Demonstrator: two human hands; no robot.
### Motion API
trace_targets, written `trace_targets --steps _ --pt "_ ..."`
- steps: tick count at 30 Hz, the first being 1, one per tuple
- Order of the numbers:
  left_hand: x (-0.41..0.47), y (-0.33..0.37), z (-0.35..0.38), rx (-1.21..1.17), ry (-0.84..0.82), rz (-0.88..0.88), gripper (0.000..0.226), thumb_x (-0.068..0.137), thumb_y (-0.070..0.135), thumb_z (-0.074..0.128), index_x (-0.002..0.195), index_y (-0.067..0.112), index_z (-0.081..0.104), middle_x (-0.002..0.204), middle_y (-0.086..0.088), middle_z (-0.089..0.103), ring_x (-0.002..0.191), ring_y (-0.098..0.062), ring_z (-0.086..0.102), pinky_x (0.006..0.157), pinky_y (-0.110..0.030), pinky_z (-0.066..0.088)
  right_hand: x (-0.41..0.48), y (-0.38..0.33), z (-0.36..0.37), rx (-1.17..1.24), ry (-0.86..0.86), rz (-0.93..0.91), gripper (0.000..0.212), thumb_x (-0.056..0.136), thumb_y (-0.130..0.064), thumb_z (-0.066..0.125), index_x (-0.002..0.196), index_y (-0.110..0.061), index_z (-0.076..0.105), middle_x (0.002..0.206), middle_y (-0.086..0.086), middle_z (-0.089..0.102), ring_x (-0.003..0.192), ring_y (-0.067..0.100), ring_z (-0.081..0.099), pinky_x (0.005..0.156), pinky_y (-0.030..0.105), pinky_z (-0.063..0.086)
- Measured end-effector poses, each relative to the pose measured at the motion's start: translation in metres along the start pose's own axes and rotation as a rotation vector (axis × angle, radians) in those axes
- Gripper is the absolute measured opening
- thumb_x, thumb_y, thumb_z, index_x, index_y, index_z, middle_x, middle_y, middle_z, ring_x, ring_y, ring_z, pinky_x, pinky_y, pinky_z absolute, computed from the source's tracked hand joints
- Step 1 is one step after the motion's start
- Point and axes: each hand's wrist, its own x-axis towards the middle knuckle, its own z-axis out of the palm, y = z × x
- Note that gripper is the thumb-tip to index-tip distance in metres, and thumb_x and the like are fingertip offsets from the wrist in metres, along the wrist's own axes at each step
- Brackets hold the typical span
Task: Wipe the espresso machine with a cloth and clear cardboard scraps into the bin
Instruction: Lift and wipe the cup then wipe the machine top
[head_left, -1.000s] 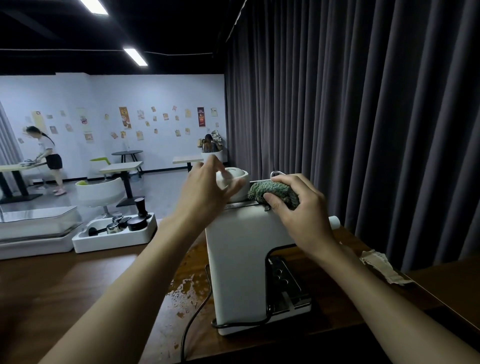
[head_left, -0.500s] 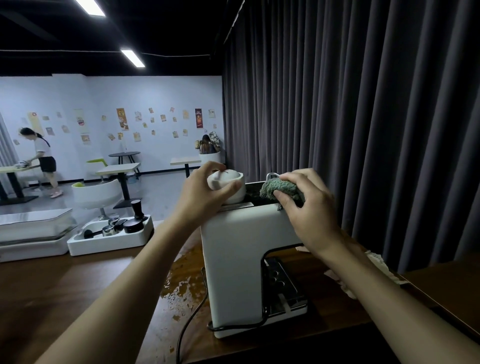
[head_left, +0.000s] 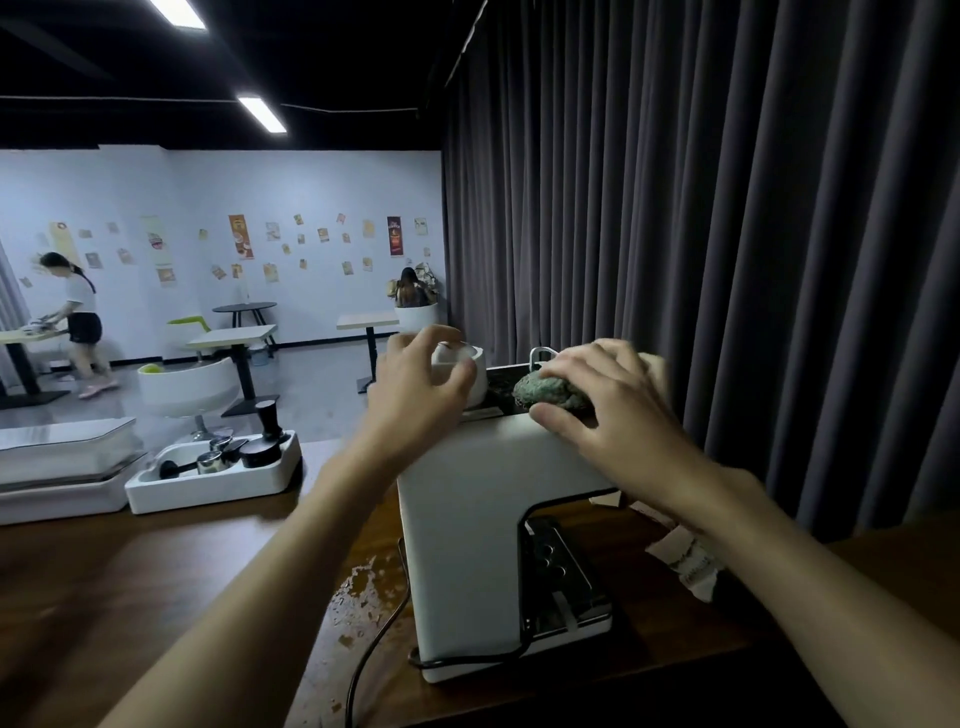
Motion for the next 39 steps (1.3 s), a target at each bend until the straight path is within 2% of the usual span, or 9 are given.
trace_targets --steps 3,8,11,18,21,26,29,35,39 --pt "-0.005 0.0 0.005 0.12 0.01 0.028 0.029 0.092 0.049 0.054 0.12 0.043 0.051 0.118 -0.005 0.051 0.102 -0.025 0.057 0.09 -0.041 0.047 0.002 0.006 -0.018 0.032 -0.078 -0.028 0.037 0.096 -0.053 0.039 0.121 -0.041 0.064 0.133 -0.017 0.048 0.127 0.009 0.028 0.089 0.024 0.01" --pt "-0.001 -0.005 -0.005 0.155 0.036 0.082 0.037 0.089 0.057 0.054 0.121 0.04 0.055 0.1 -0.004 0.066 0.089 -0.024 0.061 0.083 -0.043 0.05 0.024 0.011 -0.034 0.025 -0.299 -0.046 0.023 0.093 -0.041 0.059 0.114 -0.047 0.065 0.115 -0.031 0.051 0.114 -0.004 0.027 0.094 0.027 0.012" --pt "-0.001 -0.007 -0.007 0.155 0.023 0.097 0.038 0.088 0.059 0.054 0.121 0.04 0.055 0.094 -0.002 0.065 0.084 -0.023 0.06 0.079 -0.041 0.048 0.042 0.006 -0.035 0.077 -0.424 -0.024 0.021 0.089 -0.035 0.068 0.109 -0.038 0.071 0.121 -0.02 0.06 0.12 0.004 0.046 0.11 0.04 0.027" --pt "0.0 -0.012 -0.003 0.125 0.011 0.096 0.036 0.089 0.059 0.054 0.122 0.046 0.05 0.107 0.004 0.057 0.089 -0.02 0.059 0.085 -0.043 0.048 0.079 0.012 -0.008 0.062 -0.503 0.052 0.02 0.083 -0.029 0.075 0.103 -0.028 0.076 0.11 -0.004 0.067 0.104 0.007 0.056 0.097 0.031 0.046" --pt "-0.001 -0.015 -0.002 0.082 0.006 0.104 0.036 0.087 0.054 0.059 0.121 0.049 0.049 0.107 0.007 0.053 0.087 -0.013 0.058 0.073 -0.032 0.044 0.089 0.02 0.006 0.063 -0.502 0.097 0.02 0.083 -0.028 0.075 0.103 -0.028 0.076 0.109 -0.001 0.066 0.1 0.011 0.06 0.093 0.033 0.05" --pt "0.001 -0.02 0.001 -0.044 -0.022 0.096 0.04 0.083 0.039 0.071 0.117 0.048 0.052 0.113 0.007 0.049 0.087 0.002 0.053 0.062 -0.007 0.037 0.103 0.028 0.024 0.03 -0.488 0.084 0.02 0.085 -0.03 0.073 0.105 -0.032 0.075 0.109 -0.004 0.066 0.108 0.01 0.053 0.095 0.028 0.04" --pt "0.001 -0.023 0.002 -0.135 -0.04 0.076 0.042 0.082 0.033 0.074 0.116 0.048 0.053 0.113 0.007 0.047 0.089 -0.004 0.057 0.062 -0.007 0.043 0.109 0.031 0.033 -0.013 -0.445 0.126 0.019 0.086 -0.035 0.071 0.105 -0.04 0.073 0.108 -0.005 0.062 0.112 0.015 0.045 0.1 0.032 0.033" --pt "0.002 -0.028 0.003 -0.205 -0.057 0.065 0.045 0.082 0.031 0.073 0.118 0.049 0.052 0.115 0.008 0.046 0.094 -0.013 0.059 0.075 -0.022 0.048 0.111 0.027 0.034 0.048 -0.531 0.077 0.025 0.096 -0.023 0.057 0.116 -0.018 0.072 0.123 -0.009 0.067 0.111 0.013 0.062 0.097 0.028 0.046" --pt "0.003 -0.029 0.003 -0.221 -0.061 0.061 0.045 0.082 0.032 0.074 0.116 0.052 0.051 0.115 0.009 0.046 0.092 -0.012 0.059 0.071 -0.017 0.046 0.103 0.026 0.017 -0.015 -0.653 0.014 0.043 0.096 -0.014 0.037 0.13 -0.017 0.063 0.15 -0.007 0.043 0.142 0.017 0.031 0.12 0.034 0.011"
